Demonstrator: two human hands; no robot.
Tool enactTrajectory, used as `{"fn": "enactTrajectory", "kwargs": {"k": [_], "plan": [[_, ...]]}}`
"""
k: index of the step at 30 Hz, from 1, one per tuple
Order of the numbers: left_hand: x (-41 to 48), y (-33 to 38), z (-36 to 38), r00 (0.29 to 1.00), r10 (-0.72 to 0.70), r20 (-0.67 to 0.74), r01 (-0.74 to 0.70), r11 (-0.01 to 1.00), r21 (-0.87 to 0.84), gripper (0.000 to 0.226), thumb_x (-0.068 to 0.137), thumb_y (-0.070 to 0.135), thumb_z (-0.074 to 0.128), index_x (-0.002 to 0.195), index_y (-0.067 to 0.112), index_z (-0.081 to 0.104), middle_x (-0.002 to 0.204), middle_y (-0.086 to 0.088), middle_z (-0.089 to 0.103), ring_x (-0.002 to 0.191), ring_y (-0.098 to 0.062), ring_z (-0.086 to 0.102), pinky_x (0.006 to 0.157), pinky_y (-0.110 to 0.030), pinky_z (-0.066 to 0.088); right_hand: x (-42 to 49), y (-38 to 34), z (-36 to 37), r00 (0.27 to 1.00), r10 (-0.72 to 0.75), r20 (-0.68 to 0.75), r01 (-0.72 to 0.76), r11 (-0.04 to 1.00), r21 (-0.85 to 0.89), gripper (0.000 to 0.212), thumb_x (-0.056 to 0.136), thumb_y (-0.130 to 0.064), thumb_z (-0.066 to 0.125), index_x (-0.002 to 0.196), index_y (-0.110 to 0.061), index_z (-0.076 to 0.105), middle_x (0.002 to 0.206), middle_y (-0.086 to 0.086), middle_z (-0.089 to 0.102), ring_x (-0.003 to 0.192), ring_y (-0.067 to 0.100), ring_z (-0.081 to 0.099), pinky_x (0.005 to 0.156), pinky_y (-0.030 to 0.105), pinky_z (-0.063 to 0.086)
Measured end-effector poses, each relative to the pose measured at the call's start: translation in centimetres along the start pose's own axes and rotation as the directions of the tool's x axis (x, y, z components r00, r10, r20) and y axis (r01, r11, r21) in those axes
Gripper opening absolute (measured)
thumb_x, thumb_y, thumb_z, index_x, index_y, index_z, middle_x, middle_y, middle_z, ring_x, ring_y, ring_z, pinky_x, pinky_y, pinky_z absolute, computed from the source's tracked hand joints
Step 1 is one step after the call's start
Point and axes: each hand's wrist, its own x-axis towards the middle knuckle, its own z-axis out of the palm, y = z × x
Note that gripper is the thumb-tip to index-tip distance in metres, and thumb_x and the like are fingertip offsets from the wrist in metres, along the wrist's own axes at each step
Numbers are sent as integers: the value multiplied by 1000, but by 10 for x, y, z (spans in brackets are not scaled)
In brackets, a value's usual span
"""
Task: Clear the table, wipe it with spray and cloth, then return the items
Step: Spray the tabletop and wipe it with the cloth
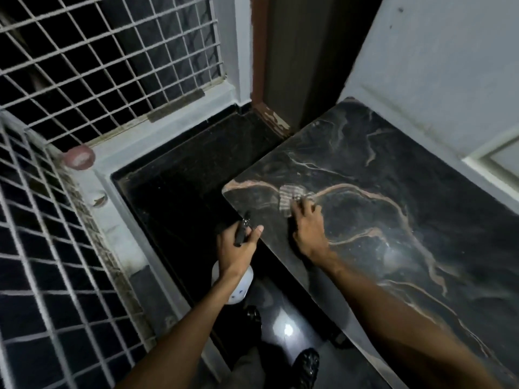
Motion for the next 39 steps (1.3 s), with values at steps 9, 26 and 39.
{"fn": "enactTrajectory", "kwargs": {"k": [9, 26, 39], "plan": [[-83, 41, 87, 969, -7, 248, -37, 985, 169, 50, 85, 31, 81, 54, 17, 44, 49, 7, 49, 46, -2, 48, 49, -15, 34, -129, 119, -24, 958, 284, -34, -283, 959, 31, 83, 65, -9, 63, 145, -10, 42, 144, 21, 33, 104, 39, 42, 95, 46, 44], [-179, 43, 123, 955, 23, 296, -82, 979, 186, 36, 84, 37, 79, 66, 11, 61, 65, -5, 68, 68, -25, 66, 65, -36, 52, -210, 153, -39, 903, 421, -89, -393, 891, 228, 77, 67, -5, 58, 142, -9, 40, 151, 20, 29, 118, 39, 34, 105, 48, 37], [-144, 8, 65, 976, 48, 213, -90, 977, 195, 29, 90, 34, 76, 71, 14, 68, 67, -1, 68, 70, -21, 67, 71, -37, 55, -186, 45, 4, 997, -79, -1, 78, 987, 143, 72, 74, -3, 57, 143, -14, 45, 152, 15, 34, 107, 38, 44, 89, 46, 48]]}}
